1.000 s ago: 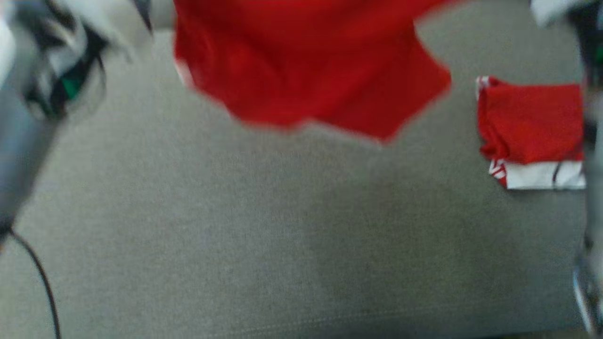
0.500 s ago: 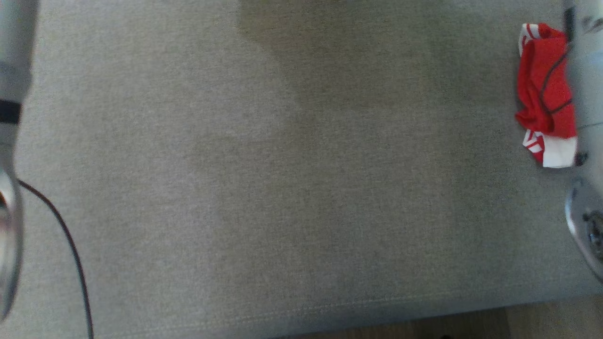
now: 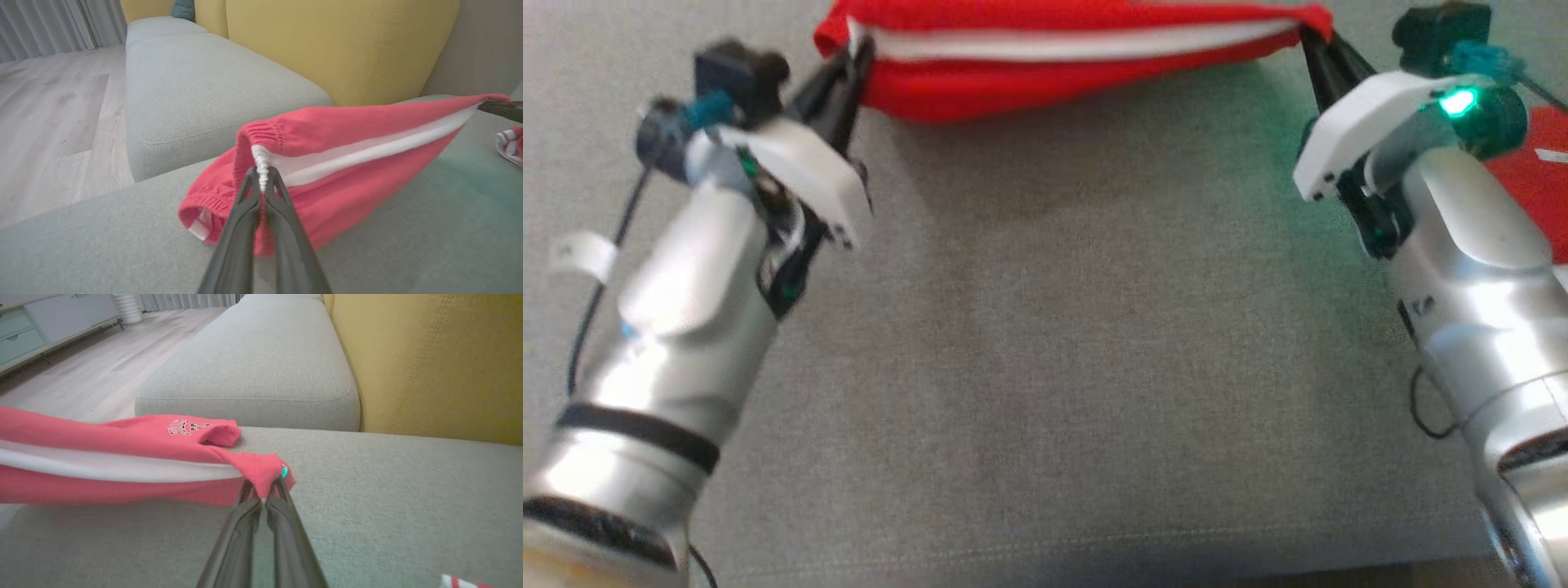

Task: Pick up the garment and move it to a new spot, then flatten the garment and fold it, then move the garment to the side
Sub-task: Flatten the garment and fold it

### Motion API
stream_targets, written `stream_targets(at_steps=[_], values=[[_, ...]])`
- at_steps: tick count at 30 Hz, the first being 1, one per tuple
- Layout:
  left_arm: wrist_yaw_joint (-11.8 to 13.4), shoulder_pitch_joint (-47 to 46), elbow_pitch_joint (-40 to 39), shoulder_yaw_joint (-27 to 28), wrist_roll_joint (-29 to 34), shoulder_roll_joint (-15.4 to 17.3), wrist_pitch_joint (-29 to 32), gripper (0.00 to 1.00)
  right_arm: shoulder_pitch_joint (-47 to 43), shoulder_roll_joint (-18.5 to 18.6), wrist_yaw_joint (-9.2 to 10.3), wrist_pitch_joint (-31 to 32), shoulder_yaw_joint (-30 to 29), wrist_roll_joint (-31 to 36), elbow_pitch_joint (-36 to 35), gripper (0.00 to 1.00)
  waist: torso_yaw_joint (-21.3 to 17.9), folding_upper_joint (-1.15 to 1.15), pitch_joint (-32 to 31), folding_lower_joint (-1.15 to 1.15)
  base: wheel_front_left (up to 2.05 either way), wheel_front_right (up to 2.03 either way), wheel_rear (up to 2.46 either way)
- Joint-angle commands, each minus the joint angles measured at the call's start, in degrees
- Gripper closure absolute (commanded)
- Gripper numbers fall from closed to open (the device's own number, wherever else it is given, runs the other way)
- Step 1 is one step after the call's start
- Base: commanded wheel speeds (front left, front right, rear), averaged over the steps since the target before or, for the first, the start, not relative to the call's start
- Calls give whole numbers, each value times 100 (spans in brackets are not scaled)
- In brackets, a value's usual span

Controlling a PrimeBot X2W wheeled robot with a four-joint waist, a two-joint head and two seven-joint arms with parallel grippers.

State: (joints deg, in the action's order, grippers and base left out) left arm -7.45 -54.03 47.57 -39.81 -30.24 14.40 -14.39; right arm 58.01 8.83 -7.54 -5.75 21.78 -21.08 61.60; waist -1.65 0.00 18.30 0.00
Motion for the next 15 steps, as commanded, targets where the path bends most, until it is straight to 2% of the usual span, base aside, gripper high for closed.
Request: stream_targets(at_steps=[1,7,11,15], values=[[4,-91,-270,203,58,256,-60,100,27,71,5,78,159,-142,-183,100,46,0,-201,0,0,0,0],[-1,795,-716,-50,104,388,-60,100,-560,528,5,652,1083,-715,-507,100,66,0,-700,0,0,0,0],[-2,1199,-825,-687,63,547,-60,100,-962,875,5,1218,1806,-1266,-986,100,28,0,-1022,0,0,0,0],[-2,1425,-957,-1115,-83,715,-49,100,-1236,1399,5,1676,2483,-1667,-1486,100,4,0,-1272,0,0,0,0]])
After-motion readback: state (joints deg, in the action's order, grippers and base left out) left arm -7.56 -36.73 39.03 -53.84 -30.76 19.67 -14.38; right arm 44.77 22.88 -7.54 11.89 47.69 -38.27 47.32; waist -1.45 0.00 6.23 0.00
